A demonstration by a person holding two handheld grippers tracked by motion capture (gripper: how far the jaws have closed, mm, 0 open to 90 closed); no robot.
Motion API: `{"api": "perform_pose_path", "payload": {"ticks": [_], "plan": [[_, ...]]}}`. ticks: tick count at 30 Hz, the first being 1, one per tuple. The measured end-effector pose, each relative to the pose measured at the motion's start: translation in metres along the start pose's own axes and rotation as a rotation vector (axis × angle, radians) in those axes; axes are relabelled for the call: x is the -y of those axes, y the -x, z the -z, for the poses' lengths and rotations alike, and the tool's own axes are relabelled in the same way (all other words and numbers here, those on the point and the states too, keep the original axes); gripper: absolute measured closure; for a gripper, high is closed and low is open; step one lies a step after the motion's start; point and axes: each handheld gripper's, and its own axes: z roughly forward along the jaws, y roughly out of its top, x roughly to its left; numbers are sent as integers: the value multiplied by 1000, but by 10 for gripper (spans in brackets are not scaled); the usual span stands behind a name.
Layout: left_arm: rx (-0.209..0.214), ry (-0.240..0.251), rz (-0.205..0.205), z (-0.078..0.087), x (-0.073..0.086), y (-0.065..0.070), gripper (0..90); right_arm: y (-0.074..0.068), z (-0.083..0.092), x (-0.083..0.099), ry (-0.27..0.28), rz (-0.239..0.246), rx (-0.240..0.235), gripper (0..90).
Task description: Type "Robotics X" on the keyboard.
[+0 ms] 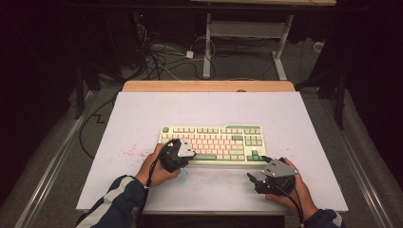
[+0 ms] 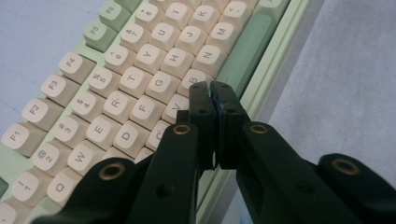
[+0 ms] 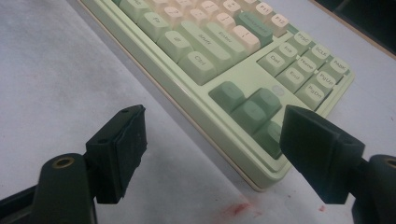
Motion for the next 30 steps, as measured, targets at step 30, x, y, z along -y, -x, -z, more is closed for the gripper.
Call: {"api": "perform_pose_path", "payload": {"ticks": [30], "plan": [[-26,73,1,10,-6,-11,741,1,0,0,1,-5,6,237]]}}
